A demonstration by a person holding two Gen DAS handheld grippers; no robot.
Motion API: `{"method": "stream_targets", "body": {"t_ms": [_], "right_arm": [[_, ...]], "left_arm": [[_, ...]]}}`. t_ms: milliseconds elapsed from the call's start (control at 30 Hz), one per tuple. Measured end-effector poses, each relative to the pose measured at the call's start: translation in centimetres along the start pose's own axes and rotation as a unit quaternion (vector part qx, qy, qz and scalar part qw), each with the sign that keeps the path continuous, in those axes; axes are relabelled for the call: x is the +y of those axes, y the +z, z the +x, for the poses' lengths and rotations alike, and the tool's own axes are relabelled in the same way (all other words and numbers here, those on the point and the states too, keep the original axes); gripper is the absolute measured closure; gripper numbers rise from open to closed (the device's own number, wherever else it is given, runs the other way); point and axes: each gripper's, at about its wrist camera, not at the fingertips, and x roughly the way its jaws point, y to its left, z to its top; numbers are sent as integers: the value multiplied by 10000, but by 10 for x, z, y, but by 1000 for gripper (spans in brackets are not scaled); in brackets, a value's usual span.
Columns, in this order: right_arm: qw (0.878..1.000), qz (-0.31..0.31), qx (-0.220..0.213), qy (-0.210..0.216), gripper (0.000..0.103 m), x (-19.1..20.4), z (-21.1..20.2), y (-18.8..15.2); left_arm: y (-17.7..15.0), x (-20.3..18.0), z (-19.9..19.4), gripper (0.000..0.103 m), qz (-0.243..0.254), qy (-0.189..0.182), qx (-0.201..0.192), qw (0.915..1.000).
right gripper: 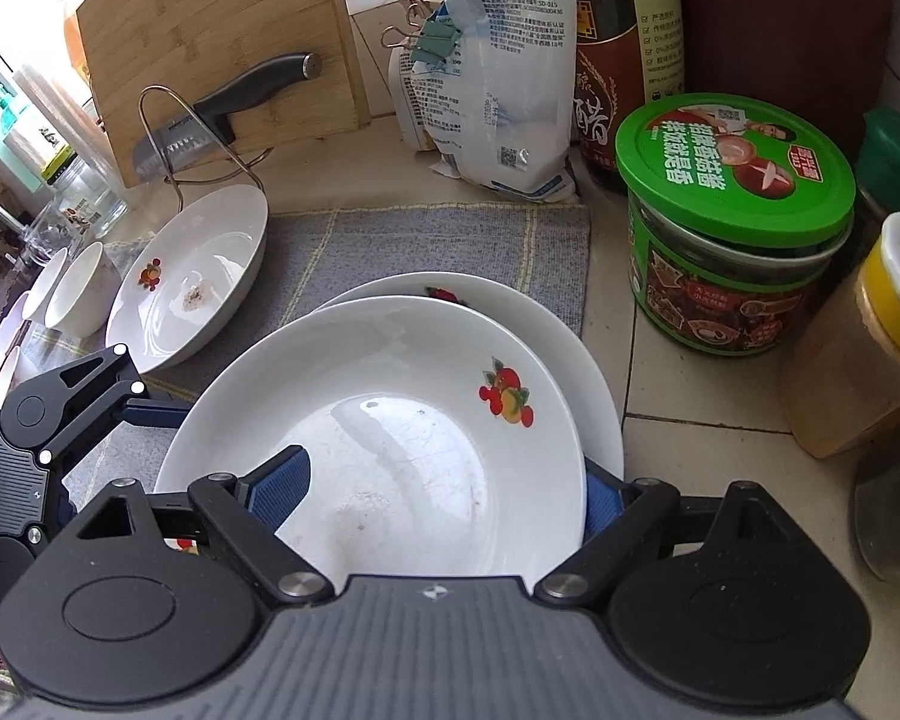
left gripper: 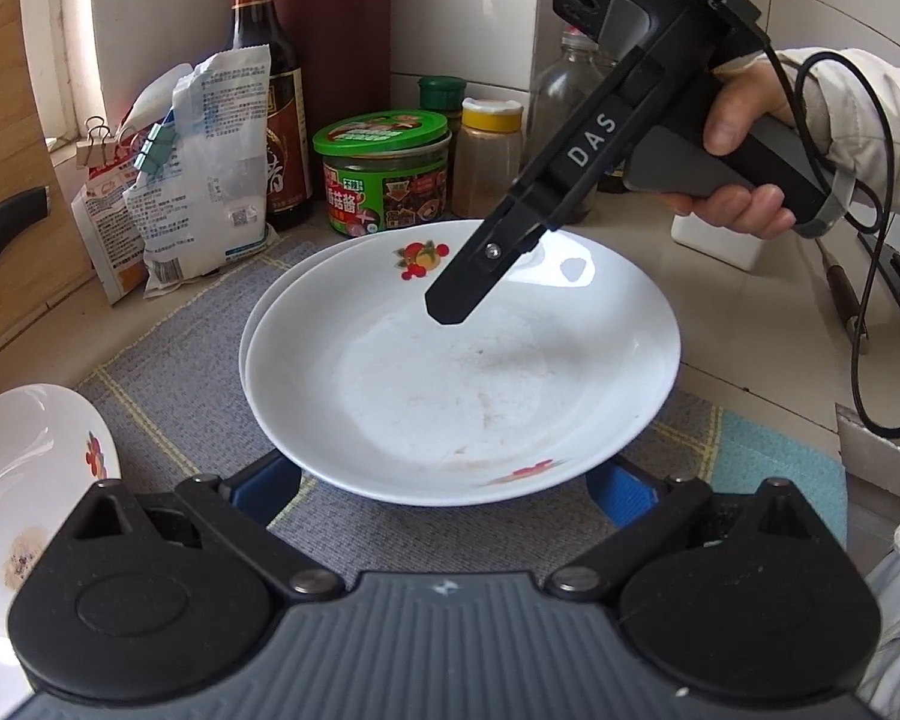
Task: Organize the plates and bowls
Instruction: 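Lower the held plate onto the other plate and open the right gripper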
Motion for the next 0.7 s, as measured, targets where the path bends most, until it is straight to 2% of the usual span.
{"method": "stream_targets", "body": {"t_ms": [700], "right_arm": [[9999,68,-81,-130,4,5,-10,-7]], "left_arm": [[0,2,1,2,-35,52,28,10000]]}}
